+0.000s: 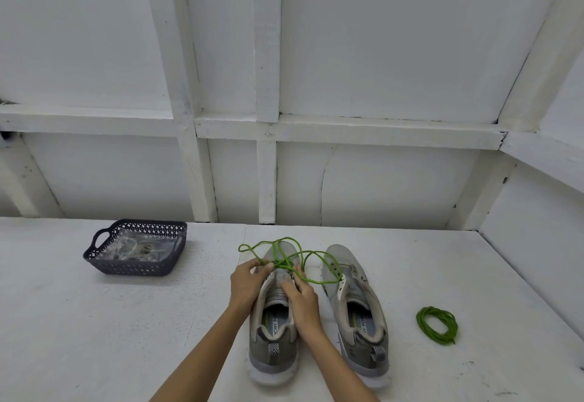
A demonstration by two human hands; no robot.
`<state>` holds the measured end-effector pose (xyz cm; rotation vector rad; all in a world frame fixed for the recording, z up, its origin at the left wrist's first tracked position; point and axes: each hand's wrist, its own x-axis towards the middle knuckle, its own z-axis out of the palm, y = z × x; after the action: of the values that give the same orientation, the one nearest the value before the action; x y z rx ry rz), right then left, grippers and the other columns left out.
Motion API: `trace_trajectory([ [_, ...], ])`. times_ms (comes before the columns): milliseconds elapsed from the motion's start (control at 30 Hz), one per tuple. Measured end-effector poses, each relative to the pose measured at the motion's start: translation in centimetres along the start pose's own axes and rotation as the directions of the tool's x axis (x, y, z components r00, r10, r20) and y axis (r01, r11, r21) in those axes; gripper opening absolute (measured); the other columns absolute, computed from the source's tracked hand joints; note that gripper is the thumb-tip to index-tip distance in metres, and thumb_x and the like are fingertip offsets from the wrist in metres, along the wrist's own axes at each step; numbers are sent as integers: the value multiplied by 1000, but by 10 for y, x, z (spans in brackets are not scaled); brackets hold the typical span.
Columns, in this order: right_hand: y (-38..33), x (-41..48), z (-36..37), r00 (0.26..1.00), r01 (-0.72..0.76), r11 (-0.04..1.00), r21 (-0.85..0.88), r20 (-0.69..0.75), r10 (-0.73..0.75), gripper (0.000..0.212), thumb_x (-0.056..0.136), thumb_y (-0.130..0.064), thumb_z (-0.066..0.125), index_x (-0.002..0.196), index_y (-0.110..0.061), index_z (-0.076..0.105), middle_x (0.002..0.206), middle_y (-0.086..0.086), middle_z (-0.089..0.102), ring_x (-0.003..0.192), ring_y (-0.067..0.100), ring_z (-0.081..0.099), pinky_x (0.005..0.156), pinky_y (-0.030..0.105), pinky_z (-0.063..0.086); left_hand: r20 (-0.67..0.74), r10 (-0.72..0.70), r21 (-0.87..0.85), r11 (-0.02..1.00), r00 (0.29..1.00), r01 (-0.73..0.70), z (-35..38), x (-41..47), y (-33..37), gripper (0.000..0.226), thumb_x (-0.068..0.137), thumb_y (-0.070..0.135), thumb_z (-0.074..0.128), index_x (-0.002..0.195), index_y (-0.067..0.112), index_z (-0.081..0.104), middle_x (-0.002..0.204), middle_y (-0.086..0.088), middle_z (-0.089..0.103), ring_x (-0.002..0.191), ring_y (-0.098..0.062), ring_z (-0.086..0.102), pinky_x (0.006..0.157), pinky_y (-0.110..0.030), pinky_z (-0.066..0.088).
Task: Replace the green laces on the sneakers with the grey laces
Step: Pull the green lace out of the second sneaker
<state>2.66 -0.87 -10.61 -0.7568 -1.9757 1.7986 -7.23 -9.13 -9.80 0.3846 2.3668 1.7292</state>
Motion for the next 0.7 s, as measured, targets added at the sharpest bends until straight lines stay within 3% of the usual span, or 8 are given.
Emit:
trace_trajectory([
  [100, 1, 1, -1, 1000, -3, 1000, 3, -2, 3, 78, 77, -43, 54, 147, -14, 39, 155, -9, 30, 143, 8, 28, 118, 34, 26, -109, 58, -13, 998, 992, -59, 2, -1, 0, 19, 88, 16, 68, 69, 21, 69, 68, 3, 68, 66, -13, 59, 64, -29, 43],
  [200, 3, 1, -1, 1000, -11, 1000, 6, 0, 11, 76, 78, -45, 56, 147, -15, 41, 156, -11, 30, 141, 8, 32, 116, 38, 31, -236, 84, -33, 995, 968, -94, 0, -3, 6, 19, 90, 19, 66, 71, 17, 67, 64, 4, 64, 61, -9, 53, 61, -27, 39],
  [300, 3, 0, -1, 1000, -13, 1000, -5, 3, 13, 71, 83, -42, 57, 147, -15, 41, 156, -11, 30, 141, 8, 32, 116, 36, 31, -145, 53, -40, 997, 988, -60, 1, -3, 5, 3, 86, 17, 69, 83, 19, 69, 75, 7, 67, 72, -7, 59, 70, -25, 42],
  [400, 4, 2, -2, 1000, 5, 1000, 3, 11, -5, 58, 94, -26, 57, 148, -14, 38, 154, -10, 31, 142, 8, 29, 117, 31, 27, -41, 14, 29, 1000, 999, -12, 1, -1, 1, 4, 85, 18, 71, 83, 18, 73, 68, 5, 67, 62, -7, 55, 61, -21, 40],
  [567, 6, 3, -3, 1000, 12, 1000, 2, 14, -12, 59, 94, -26, 56, 148, -13, 37, 156, -7, 30, 142, 8, 29, 116, 27, 27, -322, 20, -45, 998, 946, -36, -1, 1, 10, 14, 91, 21, 65, 78, 16, 68, 69, 7, 64, 72, -17, 59, 64, -28, 39],
  [633, 5, 2, -3, 1000, 6, 1000, 0, 7, -6, 69, 86, -38, 56, 148, -15, 37, 156, -8, 29, 142, 8, 29, 117, 29, 27, -262, 1, -54, 998, 965, -16, 0, 2, 8, 7, 90, 22, 66, 87, 15, 68, 81, 5, 66, 83, -18, 60, 74, -29, 42],
  [700, 6, 2, -2, 1000, 10, 1000, 7, 7, -10, 73, 81, -42, 54, 147, -16, 39, 156, -8, 30, 142, 8, 30, 117, 32, 28, -82, -41, -3, 999, 996, 40, 2, 2, 2, 18, 86, 26, 70, 101, 15, 69, 97, 5, 65, 96, -16, 59, 85, -31, 46],
])
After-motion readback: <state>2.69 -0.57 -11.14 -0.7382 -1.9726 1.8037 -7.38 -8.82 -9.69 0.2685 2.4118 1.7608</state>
